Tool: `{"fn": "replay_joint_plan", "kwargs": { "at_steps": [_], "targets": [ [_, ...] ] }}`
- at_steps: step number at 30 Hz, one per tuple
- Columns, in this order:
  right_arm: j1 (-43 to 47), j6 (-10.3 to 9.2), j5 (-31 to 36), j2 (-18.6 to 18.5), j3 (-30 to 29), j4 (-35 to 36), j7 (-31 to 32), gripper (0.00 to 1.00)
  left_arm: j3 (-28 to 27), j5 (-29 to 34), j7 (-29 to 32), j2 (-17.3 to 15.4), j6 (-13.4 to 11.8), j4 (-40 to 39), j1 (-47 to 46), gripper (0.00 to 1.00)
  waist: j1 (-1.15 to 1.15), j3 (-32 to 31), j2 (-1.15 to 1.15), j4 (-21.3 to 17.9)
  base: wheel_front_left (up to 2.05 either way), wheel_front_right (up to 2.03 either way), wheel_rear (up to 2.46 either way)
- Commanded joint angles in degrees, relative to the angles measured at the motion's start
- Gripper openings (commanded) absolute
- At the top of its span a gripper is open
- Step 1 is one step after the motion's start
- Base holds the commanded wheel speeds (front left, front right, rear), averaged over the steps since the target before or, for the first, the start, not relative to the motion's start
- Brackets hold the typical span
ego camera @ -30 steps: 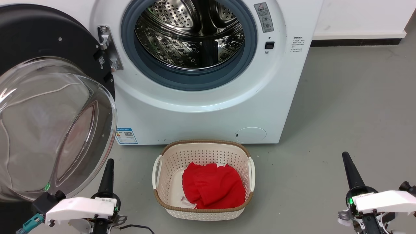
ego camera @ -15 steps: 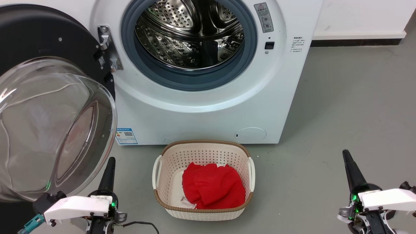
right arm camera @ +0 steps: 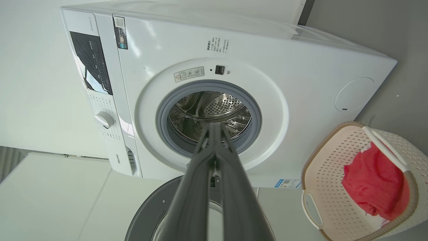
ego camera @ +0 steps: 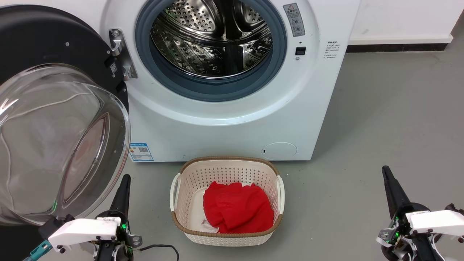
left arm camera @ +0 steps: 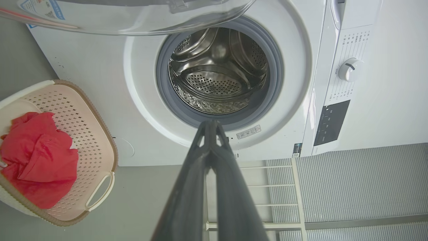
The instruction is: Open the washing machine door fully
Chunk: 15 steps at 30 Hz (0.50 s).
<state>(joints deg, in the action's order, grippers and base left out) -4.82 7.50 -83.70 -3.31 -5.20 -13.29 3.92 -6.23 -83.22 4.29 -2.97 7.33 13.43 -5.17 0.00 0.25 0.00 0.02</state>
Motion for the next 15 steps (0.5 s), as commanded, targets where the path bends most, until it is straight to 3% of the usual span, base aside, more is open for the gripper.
{"fn": "replay_joint_plan", "kwargs": {
  "at_steps": [1,15],
  "targets": [
    [-1.2,-0.01,-1.3,-0.1,-0.2,-0.1,0.3,0.00,-0.3,-1.2,0.4,0.0,0.2,0.1,-1.1,0.00,0.00,0.0,0.00,0.0,0.00,0.00,0.00],
    [-1.5,-0.02,-7.0,0.0,-0.7,-0.6,1.8,0.00,-0.4,-7.1,1.9,0.1,0.3,0.5,-1.2,0.00,0.00,-0.1,0.00,0.0,0.00,0.00,0.00]
  ]
}}
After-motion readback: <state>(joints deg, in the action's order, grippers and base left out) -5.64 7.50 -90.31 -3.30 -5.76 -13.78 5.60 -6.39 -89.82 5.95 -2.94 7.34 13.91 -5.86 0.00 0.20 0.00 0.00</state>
